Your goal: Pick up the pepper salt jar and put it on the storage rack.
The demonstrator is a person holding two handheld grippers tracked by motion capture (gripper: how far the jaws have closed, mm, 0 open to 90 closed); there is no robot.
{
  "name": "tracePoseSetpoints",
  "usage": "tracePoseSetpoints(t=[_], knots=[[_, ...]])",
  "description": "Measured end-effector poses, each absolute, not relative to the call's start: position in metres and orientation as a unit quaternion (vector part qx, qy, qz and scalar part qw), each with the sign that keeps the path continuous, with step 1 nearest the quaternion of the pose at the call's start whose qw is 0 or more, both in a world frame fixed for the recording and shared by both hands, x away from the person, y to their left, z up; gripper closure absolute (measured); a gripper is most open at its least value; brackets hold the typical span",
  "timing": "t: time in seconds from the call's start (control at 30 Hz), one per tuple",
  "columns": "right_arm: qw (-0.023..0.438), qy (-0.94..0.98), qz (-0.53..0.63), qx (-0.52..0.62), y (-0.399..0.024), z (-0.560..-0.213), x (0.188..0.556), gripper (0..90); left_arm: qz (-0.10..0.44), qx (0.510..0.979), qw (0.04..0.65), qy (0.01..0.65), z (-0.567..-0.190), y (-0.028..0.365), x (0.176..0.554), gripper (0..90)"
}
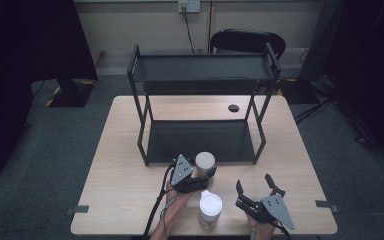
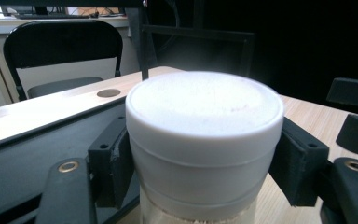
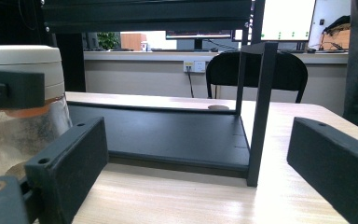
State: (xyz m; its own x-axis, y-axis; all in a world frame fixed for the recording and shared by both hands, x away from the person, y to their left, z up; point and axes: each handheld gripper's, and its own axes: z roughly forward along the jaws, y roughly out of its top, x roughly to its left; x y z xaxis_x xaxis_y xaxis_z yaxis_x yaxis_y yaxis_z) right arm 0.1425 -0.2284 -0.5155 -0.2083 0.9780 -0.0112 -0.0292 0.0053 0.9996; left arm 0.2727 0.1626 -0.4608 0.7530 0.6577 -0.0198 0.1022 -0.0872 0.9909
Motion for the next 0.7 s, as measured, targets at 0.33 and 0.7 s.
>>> tracePoseSetpoints(t=[0.33,0.7], knots=[[0.454,0.545,0.555,0.435,-0.2285,-0.5155,0.1425,4.0,0.224,0.705,0.614,0.275,-0.4611,0.1611,0.2728,34.4],[0.454,0.544,0.554,0.436,-0.2282,-0.5155,0.1424,4.0,0.230,0.705,0.604,0.291,-0.4561,0.1553,0.2681,34.6]])
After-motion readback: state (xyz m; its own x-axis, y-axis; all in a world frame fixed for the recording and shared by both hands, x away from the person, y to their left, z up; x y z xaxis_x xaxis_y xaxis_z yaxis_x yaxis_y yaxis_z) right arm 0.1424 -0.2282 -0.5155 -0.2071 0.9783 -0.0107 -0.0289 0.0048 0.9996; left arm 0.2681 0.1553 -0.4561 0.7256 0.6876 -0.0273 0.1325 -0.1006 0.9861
